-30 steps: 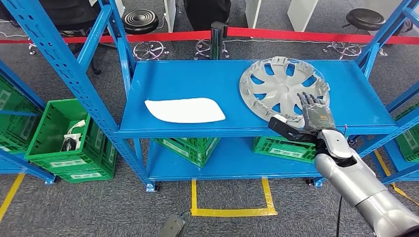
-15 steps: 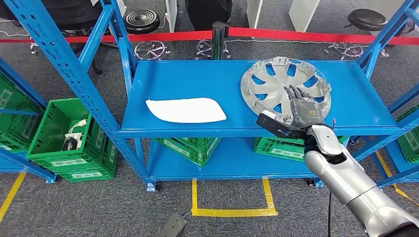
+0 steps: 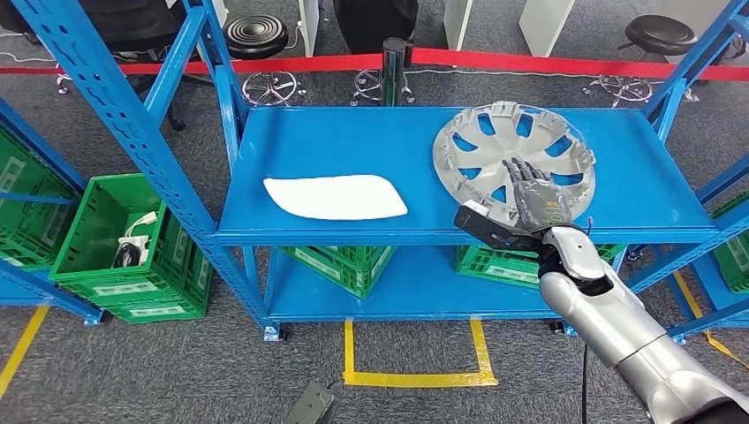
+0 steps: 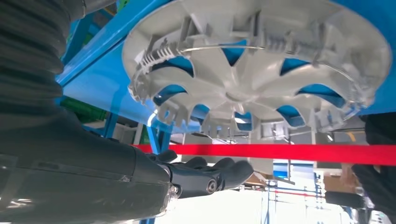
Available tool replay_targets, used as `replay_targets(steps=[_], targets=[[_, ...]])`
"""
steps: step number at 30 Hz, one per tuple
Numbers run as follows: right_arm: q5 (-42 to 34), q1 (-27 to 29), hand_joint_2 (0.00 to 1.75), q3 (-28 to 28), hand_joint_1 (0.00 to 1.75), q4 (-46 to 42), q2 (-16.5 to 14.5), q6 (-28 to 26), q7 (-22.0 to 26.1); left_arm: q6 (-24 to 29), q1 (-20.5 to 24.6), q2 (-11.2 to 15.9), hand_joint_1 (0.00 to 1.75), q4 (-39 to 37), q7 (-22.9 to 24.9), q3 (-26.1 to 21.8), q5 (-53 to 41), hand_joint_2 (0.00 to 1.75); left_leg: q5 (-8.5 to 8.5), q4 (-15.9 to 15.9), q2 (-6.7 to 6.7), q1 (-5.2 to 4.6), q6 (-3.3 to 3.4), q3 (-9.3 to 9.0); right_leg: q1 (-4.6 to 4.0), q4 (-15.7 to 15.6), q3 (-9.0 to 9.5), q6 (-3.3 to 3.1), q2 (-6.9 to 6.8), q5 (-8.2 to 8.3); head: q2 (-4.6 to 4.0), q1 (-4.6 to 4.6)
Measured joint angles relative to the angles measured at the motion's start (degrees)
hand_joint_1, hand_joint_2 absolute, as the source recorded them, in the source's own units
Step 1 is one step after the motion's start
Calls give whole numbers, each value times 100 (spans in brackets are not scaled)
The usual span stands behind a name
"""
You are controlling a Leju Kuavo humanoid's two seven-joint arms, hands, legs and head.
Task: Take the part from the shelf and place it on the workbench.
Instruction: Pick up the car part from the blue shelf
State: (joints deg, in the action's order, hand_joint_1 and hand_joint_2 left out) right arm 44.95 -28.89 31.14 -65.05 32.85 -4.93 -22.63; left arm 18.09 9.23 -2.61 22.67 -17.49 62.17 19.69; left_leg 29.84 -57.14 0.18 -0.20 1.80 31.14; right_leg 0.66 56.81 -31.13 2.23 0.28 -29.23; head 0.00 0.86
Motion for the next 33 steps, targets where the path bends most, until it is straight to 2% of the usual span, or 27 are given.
replay_targets(steps=[1,2,4,5,6,7,9,10,11,14,16,19,20,23,26,31,33], targets=[[-1,2,175,-1,0,2,3,1,-1,-21,4,0,0,3,1,1,-2,0,-37,86,1,18,20,-53,2,120,-56,13,0,-66,0,8],[-2,6,175,0,0,7,7,3,-1,-36,7,-1,0,7,2,1,-5,0,-65,151,3,36,32,-103,9,367,-179,27,0,-180,0,22],[-3,31,175,5,0,25,9,10,-1,-51,6,-1,0,12,7,2,-7,0,-57,179,-2,36,39,-143,35,1104,-593,73,-1,-439,0,50],[-3,55,175,7,0,34,8,13,-1,-55,1,-1,0,13,13,3,-7,0,-38,177,-7,39,31,-160,58,1395,-788,100,-3,-485,0,57],[-3,77,175,8,0,43,7,15,-1,-57,-3,-1,0,13,22,4,-6,0,-11,173,-14,46,13,-185,84,1507,-903,128,-5,-420,0,61],[-3,92,175,8,0,48,6,15,-1,-58,-5,-1,0,13,30,5,-6,0,27,164,-21,58,-16,-223,114,1393,-912,158,-8,-228,0,62],[-4,102,175,8,0,56,-2,15,-1,-59,-5,2,0,11,43,9,-6,0,133,134,-30,87,-101,-311,170,755,-706,225,-19,271,0,65],[-4,105,175,8,0,62,-8,17,-1,-59,-1,4,0,11,46,13,-6,0,189,100,-28,88,-153,-335,179,450,-581,232,-17,414,0,72],[-5,114,175,11,0,69,-13,21,-1,-60,4,8,0,11,48,19,-6,0,229,71,-26,83,-201,-327,176,269,-505,197,-16,436,0,76],[-6,166,175,13,0,88,-19,29,-6,-61,3,21,0,11,47,41,-1,0,282,26,-4,70,-301,-269,146,191,-472,12,-6,288,0,35],[-7,184,175,11,0,96,-23,31,-8,-61,6,26,0,12,45,50,2,0,286,14,5,70,-304,-271,148,208,-464,-36,-5,252,0,-9],[-9,209,175,16,0,109,-37,36,-8,-61,17,39,0,13,44,51,3,0,261,15,5,63,-227,-273,140,218,-461,-47,-8,231,0,-63],[-9,221,175,16,0,111,-43,37,-8,-61,15,45,0,13,44,51,3,0,248,19,2,63,-227,-273,137,219,-464,-50,-10,225,0,-71],[-9,236,175,16,0,112,-60,37,-8,-61,11,51,0,13,44,51,3,0,211,20,-8,67,-278,-276,132,218,-467,-64,-12,211,0,-81],[-9,241,175,15,0,113,-65,37,-9,-61,11,51,0,13,44,51,3,0,207,24,-9,71,-297,-279,122,218,-467,-77,-12,203,0,-82],[-10,238,175,10,0,111,-63,38,-10,-55,7,46,0,13,28,51,3,0,298,102,-12,105,-372,-327,86,221,-454,-81,-28,205,0,-73],[-14,236,175,10,0,111,-63,44,-12,-51,3,44,0,13,23,51,5,0,297,101,-15,105,-381,-334,90,210,-431,-82,-36,212,0,-67]])
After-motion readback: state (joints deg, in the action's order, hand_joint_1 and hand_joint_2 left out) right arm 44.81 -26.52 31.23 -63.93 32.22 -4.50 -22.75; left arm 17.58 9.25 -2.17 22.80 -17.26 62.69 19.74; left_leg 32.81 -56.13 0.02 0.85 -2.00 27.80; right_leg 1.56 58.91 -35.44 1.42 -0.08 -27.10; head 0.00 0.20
